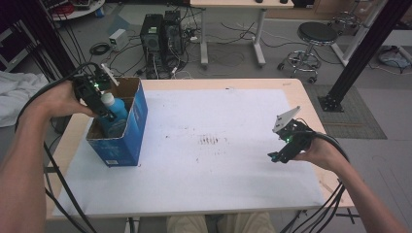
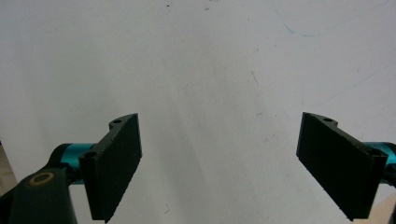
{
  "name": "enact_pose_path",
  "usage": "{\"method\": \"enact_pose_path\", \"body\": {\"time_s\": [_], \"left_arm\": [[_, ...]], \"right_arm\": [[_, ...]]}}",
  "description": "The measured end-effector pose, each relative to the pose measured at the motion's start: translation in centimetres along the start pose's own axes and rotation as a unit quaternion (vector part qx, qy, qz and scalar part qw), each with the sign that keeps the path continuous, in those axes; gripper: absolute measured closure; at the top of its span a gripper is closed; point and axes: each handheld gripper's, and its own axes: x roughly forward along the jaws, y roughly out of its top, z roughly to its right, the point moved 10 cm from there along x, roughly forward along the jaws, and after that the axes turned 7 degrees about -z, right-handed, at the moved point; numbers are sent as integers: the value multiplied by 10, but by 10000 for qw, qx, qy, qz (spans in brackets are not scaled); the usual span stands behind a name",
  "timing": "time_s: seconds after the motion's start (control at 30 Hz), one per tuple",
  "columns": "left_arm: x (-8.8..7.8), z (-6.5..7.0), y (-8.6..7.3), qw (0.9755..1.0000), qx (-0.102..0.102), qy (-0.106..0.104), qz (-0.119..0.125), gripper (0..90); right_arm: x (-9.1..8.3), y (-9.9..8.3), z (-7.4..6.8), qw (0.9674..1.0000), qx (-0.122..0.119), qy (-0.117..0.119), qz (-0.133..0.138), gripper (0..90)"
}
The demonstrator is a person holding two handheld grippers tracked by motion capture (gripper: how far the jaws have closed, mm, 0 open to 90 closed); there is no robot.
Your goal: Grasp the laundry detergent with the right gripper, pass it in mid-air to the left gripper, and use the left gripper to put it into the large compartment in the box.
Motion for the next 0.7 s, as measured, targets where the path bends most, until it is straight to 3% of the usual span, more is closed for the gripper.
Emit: {"method": "enact_pose_path", "body": {"time_s": [0.33,0.43,0.7], "left_arm": [[33,2,-6,9996,44,-47,-271,373],[35,1,-4,9998,-6,-34,-183,373],[36,2,-4,9996,42,16,-264,373]], "right_arm": [[7,-1,-5,10000,-3,38,-23,134],[7,-2,-5,10000,16,38,-30,134],[9,-2,-6,10000,15,50,-6,134]]}}
